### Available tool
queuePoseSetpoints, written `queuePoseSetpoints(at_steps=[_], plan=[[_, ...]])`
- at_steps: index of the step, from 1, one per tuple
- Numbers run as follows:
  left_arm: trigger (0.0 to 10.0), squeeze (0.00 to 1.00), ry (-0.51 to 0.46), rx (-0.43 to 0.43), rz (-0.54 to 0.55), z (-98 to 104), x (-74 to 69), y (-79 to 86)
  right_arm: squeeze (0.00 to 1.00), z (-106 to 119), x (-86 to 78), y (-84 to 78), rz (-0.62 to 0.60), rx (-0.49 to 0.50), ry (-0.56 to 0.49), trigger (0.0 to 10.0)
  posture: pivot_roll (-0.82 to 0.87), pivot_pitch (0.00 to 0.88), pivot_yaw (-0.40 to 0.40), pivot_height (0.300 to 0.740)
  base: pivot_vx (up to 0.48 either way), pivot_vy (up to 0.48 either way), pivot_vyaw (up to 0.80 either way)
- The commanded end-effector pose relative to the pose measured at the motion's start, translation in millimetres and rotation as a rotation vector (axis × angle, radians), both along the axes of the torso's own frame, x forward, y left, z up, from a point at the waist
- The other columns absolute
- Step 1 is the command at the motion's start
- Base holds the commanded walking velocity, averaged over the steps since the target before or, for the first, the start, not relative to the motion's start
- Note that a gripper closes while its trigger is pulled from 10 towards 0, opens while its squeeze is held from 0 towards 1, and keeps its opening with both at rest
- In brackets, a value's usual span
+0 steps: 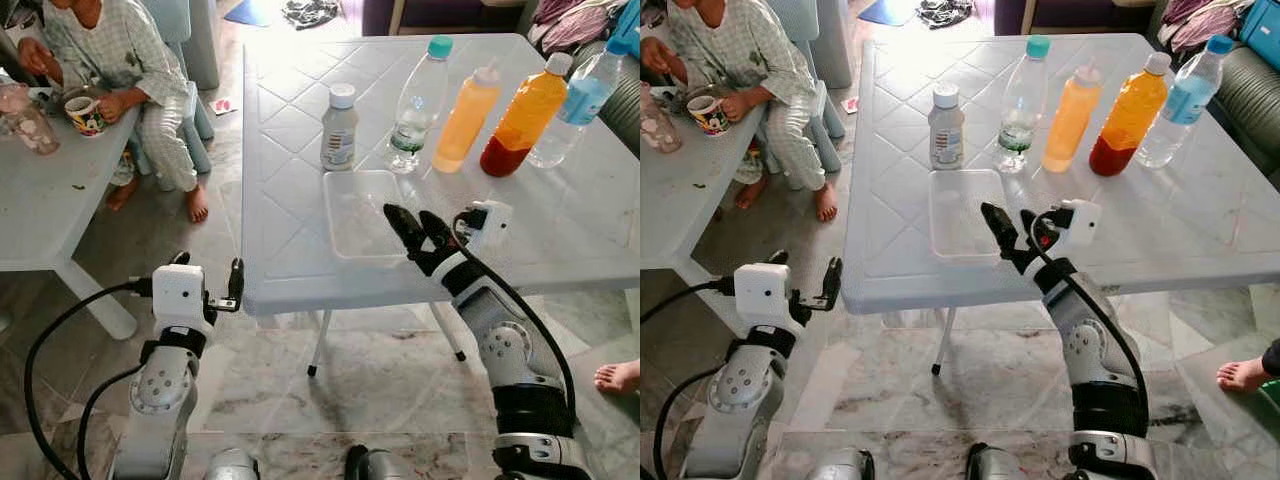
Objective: Restocking fridge
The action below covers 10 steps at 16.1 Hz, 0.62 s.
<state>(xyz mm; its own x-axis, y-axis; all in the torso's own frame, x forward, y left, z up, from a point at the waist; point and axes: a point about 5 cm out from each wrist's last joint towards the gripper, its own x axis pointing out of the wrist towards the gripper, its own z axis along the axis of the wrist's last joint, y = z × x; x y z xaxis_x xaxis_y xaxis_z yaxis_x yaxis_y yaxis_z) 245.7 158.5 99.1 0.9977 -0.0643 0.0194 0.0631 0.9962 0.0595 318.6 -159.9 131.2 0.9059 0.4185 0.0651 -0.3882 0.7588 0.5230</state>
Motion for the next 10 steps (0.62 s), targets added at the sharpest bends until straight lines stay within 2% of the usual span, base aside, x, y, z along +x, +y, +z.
queuePoseSetpoints(at_steps=[1,5,6,7,10], plan=[[10.0,0.0,-0.007,0.012,-0.002,4,-0.1,0.3,0.0,-4,-0.3,-1.5,0.013,0.023,0.025,10.0,0.16,0.14,-0.01,0.74,0.0,0.0,0.0],[10.0,0.0,-0.006,0.012,-0.001,4,-0.8,0.1,0.0,-15,1.9,0.3,0.031,0.015,0.07,10.0,0.17,0.145,-0.01,0.74,0.0,0.0,0.0],[10.0,0.0,-0.005,0.011,-0.001,4,-1.1,0.1,0.0,-17,5.0,0.5,0.03,0.034,0.085,3.6,0.17,0.147,-0.009,0.74,0.0,0.0,0.0],[10.0,0.0,-0.005,0.011,-0.001,4,-1.2,0.2,0.0,-17,5.9,1.0,0.035,0.038,0.083,0.0,0.17,0.147,-0.009,0.74,0.0,0.0,0.0],[10.0,0.0,-0.005,0.014,-0.001,5,-1.2,0.8,0.0,-14,10.1,6.6,0.062,0.037,0.075,0.0,0.17,0.148,-0.008,0.74,0.0,0.0,0.0]])
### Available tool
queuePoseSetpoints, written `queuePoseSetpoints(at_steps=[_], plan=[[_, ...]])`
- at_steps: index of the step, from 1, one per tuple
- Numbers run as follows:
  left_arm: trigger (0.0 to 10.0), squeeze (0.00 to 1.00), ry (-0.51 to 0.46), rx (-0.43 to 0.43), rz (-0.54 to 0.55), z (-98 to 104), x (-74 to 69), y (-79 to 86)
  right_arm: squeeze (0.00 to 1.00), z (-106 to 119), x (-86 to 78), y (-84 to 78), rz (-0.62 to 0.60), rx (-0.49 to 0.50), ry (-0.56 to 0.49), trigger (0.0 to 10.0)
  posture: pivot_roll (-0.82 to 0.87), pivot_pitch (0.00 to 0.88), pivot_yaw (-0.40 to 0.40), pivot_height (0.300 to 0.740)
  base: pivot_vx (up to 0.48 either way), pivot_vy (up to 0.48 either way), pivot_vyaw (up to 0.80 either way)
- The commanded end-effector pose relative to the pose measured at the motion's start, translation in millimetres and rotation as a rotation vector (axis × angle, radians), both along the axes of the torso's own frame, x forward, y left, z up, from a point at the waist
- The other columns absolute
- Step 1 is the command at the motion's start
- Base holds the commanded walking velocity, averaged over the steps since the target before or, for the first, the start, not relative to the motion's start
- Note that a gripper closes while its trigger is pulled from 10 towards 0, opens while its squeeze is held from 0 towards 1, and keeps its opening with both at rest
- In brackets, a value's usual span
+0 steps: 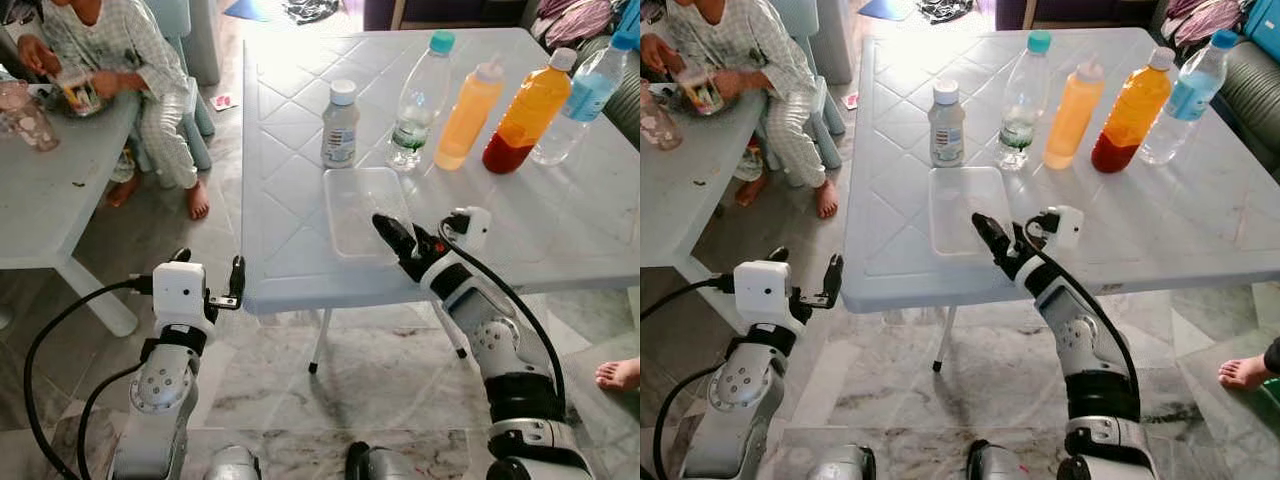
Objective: Restocking fridge
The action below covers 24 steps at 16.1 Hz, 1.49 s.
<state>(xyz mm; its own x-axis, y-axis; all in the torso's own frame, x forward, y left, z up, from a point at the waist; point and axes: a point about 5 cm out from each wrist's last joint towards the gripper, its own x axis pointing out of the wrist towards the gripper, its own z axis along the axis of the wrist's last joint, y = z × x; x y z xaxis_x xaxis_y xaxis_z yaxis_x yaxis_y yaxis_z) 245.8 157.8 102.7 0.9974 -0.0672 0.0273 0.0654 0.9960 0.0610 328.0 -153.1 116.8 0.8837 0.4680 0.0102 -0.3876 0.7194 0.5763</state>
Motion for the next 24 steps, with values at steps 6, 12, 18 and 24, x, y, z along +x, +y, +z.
queuePoseSetpoints(at_steps=[6,12,18,24], plan=[[10.0,0.0,0.003,0.01,0.001,2,-1.5,0.5,0.0,-5,-1.7,2.1,0.02,0.038,0.018,0.0,0.17,0.152,-0.01,0.74,0.0,0.0,0.0],[10.0,0.0,0.003,0.007,-0.001,2,-0.6,-0.7,0.0,-8,-4.2,3.9,0.022,0.072,0.04,0.0,0.17,0.153,-0.011,0.74,0.0,0.0,0.0],[10.0,0.0,-0.001,0.009,0.001,3,0.5,-0.4,0.0,-2,-1.2,0.0,-0.058,0.082,0.03,0.0,0.17,0.153,-0.011,0.74,0.0,0.0,0.0],[10.0,0.0,-0.001,0.012,0.002,3,1.4,-0.8,0.0,4,1.4,-1.1,-0.131,0.068,0.014,0.0,0.17,0.153,-0.013,0.74,0.0,0.0,0.0]])
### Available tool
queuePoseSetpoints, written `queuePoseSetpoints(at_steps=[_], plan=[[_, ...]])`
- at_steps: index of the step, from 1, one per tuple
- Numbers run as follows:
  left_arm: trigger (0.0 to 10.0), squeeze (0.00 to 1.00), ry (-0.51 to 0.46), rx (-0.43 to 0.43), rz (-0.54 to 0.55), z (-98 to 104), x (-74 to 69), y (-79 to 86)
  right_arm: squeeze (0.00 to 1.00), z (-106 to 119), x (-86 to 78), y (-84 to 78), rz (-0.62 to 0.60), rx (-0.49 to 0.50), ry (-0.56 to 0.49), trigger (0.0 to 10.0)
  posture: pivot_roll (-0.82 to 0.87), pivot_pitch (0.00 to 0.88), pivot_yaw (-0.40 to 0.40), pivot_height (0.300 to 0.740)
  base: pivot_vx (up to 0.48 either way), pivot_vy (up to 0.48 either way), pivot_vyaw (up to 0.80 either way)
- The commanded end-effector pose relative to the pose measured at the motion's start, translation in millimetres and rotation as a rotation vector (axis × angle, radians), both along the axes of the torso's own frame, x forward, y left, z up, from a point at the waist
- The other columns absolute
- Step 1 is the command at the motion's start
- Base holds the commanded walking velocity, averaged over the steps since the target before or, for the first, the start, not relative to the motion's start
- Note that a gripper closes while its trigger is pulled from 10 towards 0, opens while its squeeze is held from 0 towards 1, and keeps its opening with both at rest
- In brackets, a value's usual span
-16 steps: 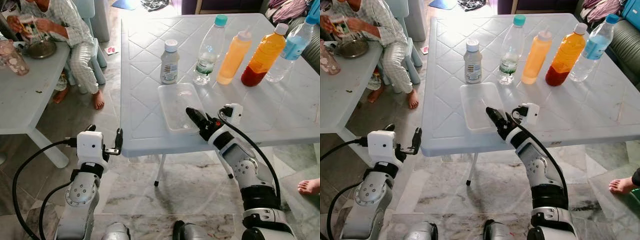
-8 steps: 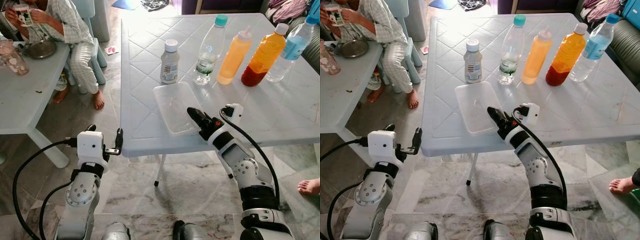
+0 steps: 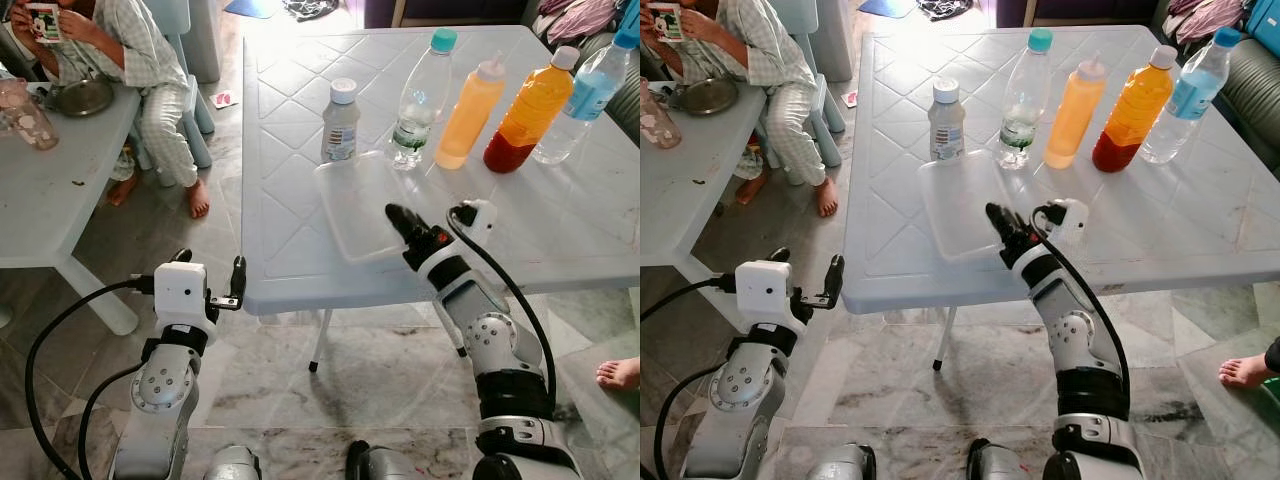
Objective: Restocking fridge
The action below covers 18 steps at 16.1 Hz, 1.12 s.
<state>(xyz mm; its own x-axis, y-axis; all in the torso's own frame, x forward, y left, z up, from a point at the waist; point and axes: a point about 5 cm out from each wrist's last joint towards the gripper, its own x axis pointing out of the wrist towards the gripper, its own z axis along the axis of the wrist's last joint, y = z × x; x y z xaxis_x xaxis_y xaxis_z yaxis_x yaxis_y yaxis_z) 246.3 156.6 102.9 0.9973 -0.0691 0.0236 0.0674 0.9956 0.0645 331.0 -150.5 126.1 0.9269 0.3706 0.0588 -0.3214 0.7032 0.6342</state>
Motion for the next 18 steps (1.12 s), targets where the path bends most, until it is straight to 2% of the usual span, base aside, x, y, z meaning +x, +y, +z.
queuePoseSetpoints(at_steps=[1,2,3,5,6,8,10,12,13,16,18], plan=[[10.0,0.0,-0.004,0.009,0.004,3,1.2,0.2,0.0,-5,-2.0,-3.5,-0.023,-0.036,0.028,2.0,0.17,0.154,-0.013,0.74,0.0,0.0,0.0],[10.0,0.0,-0.009,0.012,0.004,4,2.8,1.1,0.0,-6,-1.7,-4.5,-0.042,-0.072,0.024,10.0,0.17,0.16,-0.013,0.74,0.0,0.0,0.0],[10.0,0.0,-0.012,0.014,0.004,6,3.5,1.3,0.0,-5,-2.5,-2.8,-0.031,-0.06,0.017,10.0,0.17,0.16,-0.014,0.74,0.0,0.0,0.0],[10.0,0.0,-0.028,0.026,0.017,9,5.4,2.8,0.0,-1,-5.0,0.5,-0.027,-0.113,-0.018,10.0,0.17,0.17,-0.018,0.74,0.0,0.0,0.0],[10.0,0.0,-0.026,0.029,0.035,9,5.5,3.6,0.0,-2,-6.6,0.3,-0.044,-0.16,-0.017,10.0,0.16,0.174,-0.023,0.74,0.0,0.0,0.0],[10.0,0.0,0.001,0.045,0.097,4,5.8,3.4,0.0,-12,-14.7,3.8,0.02,-0.271,-0.018,10.0,0.15,0.175,-0.024,0.74,0.0,0.0,0.0],[10.0,0.0,0.014,0.043,0.096,1,5.6,-2.0,0.0,-11,-17.5,7.4,0.016,-0.354,-0.048,10.0,0.15,0.174,-0.027,0.74,0.0,0.0,0.0],[10.0,0.0,0.027,0.033,0.088,-3,2.7,-5.7,0.0,-5,-21.5,13.2,0.014,-0.363,-0.087,10.0,0.14,0.168,-0.033,0.74,0.0,0.0,0.0],[10.0,0.0,0.032,0.032,0.091,-4,2.1,-6.8,0.0,-2,-24.3,12.4,-0.015,-0.41,-0.117,10.0,0.13,0.165,-0.037,0.74,0.0,0.0,0.0],[10.0,0.0,0.042,0.03,0.101,-8,5.4,-8.8,0.0,-4,-27.8,3.3,-0.109,-0.41,-0.108,10.0,0.13,0.148,-0.052,0.74,0.0,0.0,0.0],[10.0,0.0,0.039,0.025,0.104,-7,7.2,-9.5,0.0,-2,-29.0,1.7,-0.123,-0.417,-0.118,10.0,0.12,0.142,-0.054,0.74,0.0,0.0,0.0]])
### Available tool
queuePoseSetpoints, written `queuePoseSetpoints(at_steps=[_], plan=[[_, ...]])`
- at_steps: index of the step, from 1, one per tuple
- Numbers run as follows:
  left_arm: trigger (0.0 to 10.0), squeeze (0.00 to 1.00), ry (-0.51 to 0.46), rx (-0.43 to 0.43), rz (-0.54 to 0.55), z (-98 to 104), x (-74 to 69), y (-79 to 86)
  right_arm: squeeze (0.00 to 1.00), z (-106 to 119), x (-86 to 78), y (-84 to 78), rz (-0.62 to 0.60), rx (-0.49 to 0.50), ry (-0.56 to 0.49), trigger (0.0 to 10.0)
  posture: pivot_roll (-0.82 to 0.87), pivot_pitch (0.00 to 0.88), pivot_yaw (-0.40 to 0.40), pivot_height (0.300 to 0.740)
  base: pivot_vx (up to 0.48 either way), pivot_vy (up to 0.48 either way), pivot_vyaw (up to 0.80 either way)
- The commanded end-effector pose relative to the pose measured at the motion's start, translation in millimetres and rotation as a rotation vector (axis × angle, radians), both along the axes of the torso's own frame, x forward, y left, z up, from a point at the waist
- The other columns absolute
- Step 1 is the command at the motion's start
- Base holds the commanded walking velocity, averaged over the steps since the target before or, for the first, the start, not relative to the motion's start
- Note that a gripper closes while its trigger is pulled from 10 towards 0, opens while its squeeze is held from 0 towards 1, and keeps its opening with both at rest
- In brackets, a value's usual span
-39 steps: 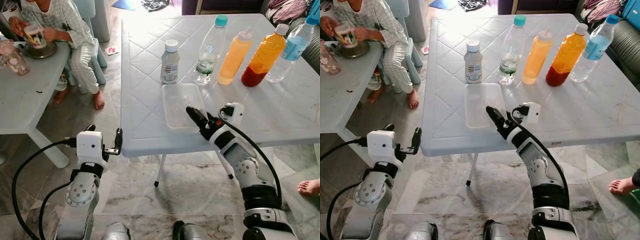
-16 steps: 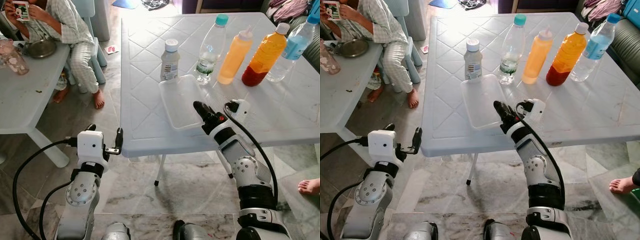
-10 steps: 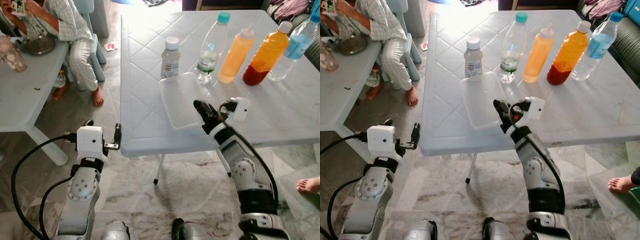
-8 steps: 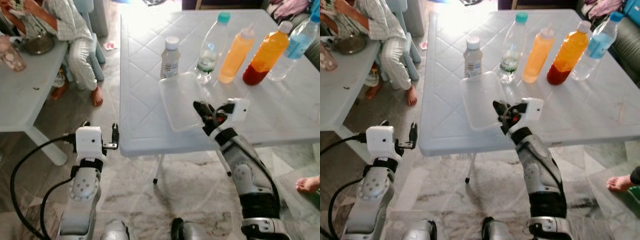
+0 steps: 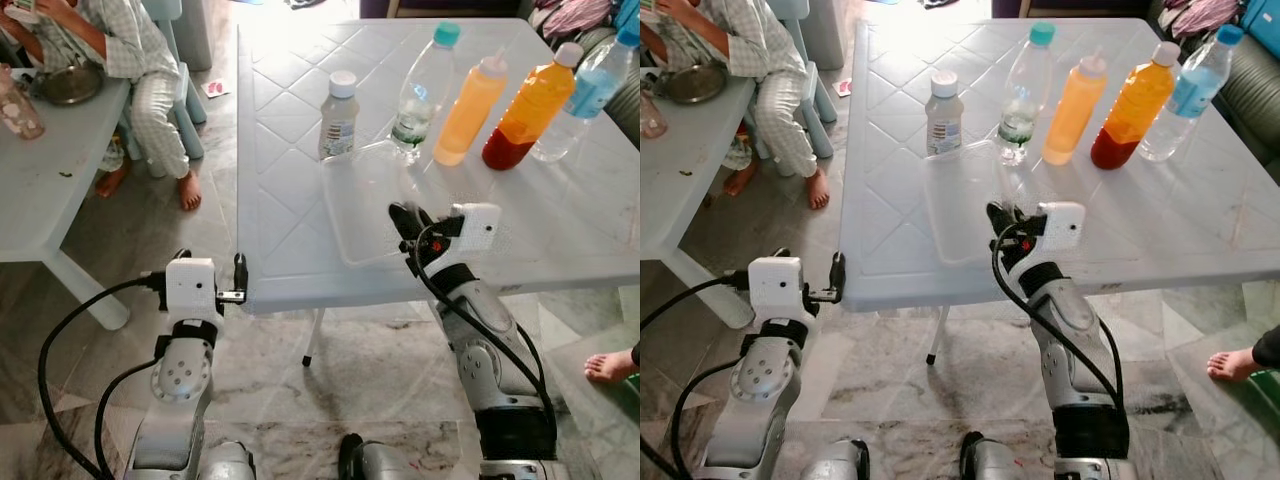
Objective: Restocking fridge
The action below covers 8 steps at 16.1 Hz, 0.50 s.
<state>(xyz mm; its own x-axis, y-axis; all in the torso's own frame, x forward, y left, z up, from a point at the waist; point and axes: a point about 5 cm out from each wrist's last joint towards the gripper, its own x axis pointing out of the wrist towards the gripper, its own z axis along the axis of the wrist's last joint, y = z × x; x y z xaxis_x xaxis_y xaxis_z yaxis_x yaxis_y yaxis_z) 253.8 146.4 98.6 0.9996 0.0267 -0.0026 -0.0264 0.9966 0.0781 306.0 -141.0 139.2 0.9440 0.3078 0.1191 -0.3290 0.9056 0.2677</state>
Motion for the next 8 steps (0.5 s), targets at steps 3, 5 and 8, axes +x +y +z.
queuePoseSetpoints(at_steps=[3,5,8], plan=[[10.0,0.0,0.012,0.004,0.008,-4.2,1.0,-1.1,0.0,-13.3,-4.3,-8.1,-0.042,-0.048,0.06,10.0,0.12,0.136,-0.056,0.74,-0.217,0.0,0.0],[10.0,0.0,0.013,0.0,0.01,-5.2,1.0,-1.8,0.0,-12.2,-5.5,-8.6,-0.043,-0.054,0.05,10.0,0.12,0.133,-0.056,0.74,-0.384,0.0,0.29],[10.0,0.0,0.014,-0.001,0.013,-6.6,1.7,-1.3,0.0,-10.8,-8.5,-7.2,-0.049,-0.042,0.043,10.0,0.11,0.118,-0.05,0.74,-0.434,0.0,0.8]])
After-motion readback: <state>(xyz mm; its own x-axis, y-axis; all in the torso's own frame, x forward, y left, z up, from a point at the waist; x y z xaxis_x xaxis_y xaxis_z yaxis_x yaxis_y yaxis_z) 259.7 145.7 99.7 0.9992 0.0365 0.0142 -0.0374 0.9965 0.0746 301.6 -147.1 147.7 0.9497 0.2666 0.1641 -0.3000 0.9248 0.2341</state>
